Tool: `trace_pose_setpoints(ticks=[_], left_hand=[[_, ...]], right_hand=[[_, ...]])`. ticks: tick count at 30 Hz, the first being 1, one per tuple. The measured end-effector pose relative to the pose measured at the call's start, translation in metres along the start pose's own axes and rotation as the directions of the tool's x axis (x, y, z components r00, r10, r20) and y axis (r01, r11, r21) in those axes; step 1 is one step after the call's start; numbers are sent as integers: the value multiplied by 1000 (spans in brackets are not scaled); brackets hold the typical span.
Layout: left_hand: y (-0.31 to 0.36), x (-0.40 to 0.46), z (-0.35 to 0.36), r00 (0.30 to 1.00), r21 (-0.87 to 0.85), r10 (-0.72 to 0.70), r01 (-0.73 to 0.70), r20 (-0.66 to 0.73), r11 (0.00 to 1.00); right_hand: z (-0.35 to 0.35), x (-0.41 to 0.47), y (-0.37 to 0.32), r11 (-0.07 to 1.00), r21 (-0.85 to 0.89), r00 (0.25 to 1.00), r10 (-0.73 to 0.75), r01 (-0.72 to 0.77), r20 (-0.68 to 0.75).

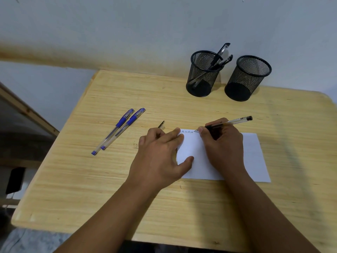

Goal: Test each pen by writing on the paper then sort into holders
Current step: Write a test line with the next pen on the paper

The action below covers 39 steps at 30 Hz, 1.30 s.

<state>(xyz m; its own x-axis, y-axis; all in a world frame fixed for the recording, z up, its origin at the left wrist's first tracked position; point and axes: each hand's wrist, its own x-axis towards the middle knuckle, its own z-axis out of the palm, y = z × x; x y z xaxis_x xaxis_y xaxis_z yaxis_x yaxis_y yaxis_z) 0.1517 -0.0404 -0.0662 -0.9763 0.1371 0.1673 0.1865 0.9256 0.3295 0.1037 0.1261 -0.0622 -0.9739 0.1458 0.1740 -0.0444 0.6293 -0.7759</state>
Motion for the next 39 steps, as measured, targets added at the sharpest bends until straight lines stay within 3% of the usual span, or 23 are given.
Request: trace_pose_setpoints(ticks=[39], left_hand=[[-2,-2,2,1000,-11,-10,10,-8,1000]], right_hand=[[-3,-2,-3,1000,1,999,10,-10,42]])
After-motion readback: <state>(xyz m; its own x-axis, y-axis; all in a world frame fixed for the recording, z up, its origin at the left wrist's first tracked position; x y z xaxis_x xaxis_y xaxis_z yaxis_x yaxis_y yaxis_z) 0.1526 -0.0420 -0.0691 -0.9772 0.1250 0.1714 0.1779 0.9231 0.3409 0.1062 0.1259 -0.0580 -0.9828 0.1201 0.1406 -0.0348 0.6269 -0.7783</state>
